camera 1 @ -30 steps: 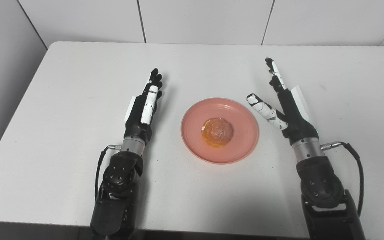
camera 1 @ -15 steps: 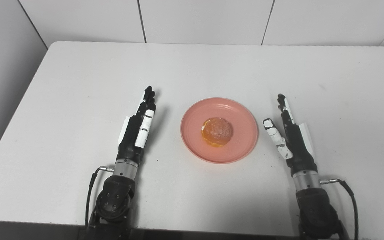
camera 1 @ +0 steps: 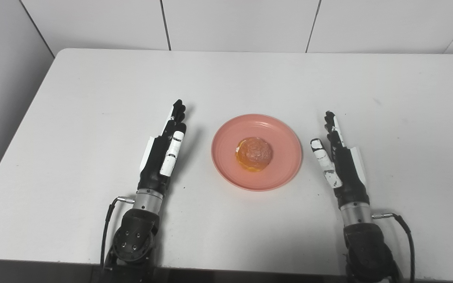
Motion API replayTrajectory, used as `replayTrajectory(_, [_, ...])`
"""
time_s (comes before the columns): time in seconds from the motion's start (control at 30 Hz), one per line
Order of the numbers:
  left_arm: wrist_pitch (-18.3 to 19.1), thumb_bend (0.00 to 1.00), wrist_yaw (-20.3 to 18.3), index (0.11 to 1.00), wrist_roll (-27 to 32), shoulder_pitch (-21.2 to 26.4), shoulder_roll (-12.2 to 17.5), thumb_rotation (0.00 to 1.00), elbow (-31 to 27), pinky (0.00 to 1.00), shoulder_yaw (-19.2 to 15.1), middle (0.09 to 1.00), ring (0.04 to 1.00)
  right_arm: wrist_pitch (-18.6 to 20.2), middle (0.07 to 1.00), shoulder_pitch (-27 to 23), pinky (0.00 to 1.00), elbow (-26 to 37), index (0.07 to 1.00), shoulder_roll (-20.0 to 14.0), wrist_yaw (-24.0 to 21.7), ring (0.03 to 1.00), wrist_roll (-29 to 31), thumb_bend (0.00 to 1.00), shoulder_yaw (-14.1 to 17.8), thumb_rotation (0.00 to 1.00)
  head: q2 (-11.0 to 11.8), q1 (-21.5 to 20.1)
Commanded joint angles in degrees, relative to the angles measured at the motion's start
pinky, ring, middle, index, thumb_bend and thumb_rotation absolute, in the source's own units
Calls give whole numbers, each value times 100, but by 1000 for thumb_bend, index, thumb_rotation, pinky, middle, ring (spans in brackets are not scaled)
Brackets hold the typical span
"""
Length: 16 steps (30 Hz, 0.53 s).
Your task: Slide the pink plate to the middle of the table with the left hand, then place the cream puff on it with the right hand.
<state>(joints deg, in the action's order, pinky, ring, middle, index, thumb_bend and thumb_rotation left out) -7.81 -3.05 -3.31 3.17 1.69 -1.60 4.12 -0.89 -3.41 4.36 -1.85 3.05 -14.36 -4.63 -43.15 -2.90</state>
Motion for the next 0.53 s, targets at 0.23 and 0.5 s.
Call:
replayTrajectory(0.23, [-95,426,-91,999,206,-389,-12,1000,345,1000,9,1000,1000,296,1000,-36,1000,9,1000,43,-27,1000,23,332,37,1000,-64,1])
replayTrajectory(0.5, [-14,416,-118,999,261,-373,28,1000,326,1000,-3,1000,1000,328,1000,-60,1000,60,1000,5,-27,1000,-113,282,5,1000,-141,29])
